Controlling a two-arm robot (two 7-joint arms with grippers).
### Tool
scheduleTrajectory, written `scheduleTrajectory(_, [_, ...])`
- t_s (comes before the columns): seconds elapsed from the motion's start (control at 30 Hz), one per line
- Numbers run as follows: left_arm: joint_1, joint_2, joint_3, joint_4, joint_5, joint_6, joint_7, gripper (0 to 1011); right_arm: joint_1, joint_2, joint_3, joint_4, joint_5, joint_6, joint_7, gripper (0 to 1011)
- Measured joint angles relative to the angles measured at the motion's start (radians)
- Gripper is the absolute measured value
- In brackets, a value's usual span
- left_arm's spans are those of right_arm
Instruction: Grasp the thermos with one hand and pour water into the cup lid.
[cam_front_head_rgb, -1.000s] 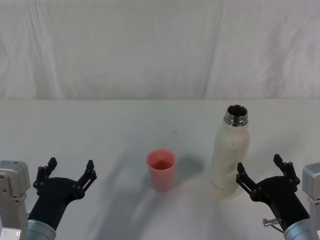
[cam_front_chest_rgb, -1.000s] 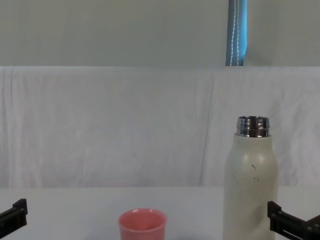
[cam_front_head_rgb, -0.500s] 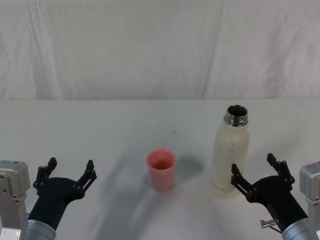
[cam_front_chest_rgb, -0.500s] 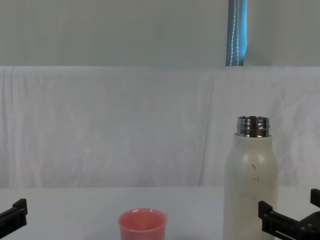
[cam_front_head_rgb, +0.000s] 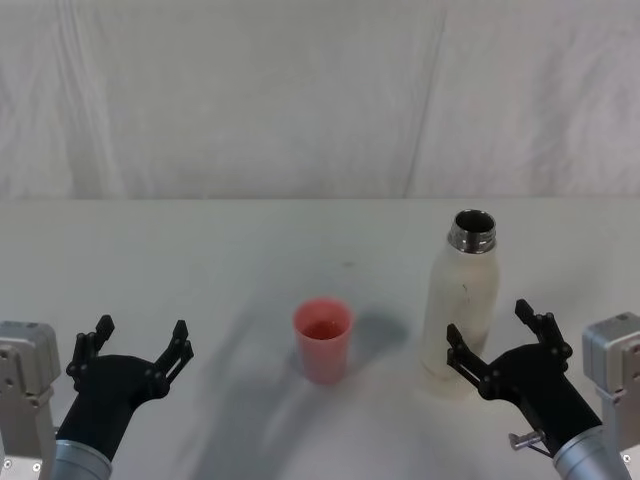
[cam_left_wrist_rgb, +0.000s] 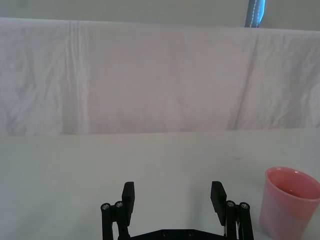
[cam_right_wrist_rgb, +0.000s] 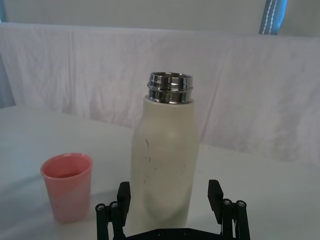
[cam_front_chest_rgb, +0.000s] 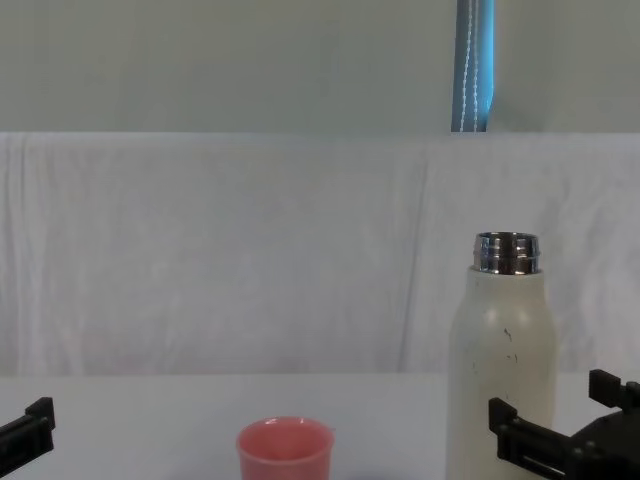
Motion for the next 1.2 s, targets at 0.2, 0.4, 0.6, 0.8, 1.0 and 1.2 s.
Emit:
scheduleTrajectory(0.2, [0.000,0.000,0.000,0.000,0.000,0.000,0.000,1001,0.024,-0.009,0.000,0.016,-0.002,-0.002,0.007,1001])
scheduleTrajectory(0.4, [0.000,0.000,0.000,0.000,0.000,0.000,0.000,1001,0.037,-0.017,0.000,0.026,-0.002,-0.002,0.009,1001])
scheduleTrajectory(0.6, [0.000,0.000,0.000,0.000,0.000,0.000,0.000,1001,0.042,-0.022,-0.008,0.027,-0.001,-0.001,0.017,1001])
scheduleTrajectory(0.8, [0.000,0.000,0.000,0.000,0.000,0.000,0.000,1001,0.042,-0.023,-0.014,0.027,0.001,0.000,0.021,1001])
scheduleTrajectory(1.0, [0.000,0.000,0.000,0.000,0.000,0.000,0.000,1001,0.048,-0.026,-0.016,0.033,0.002,0.001,0.022,1001])
scheduleTrajectory(1.2, [0.000,0.000,0.000,0.000,0.000,0.000,0.000,1001,0.056,-0.031,-0.014,0.044,0.003,0.005,0.017,1001])
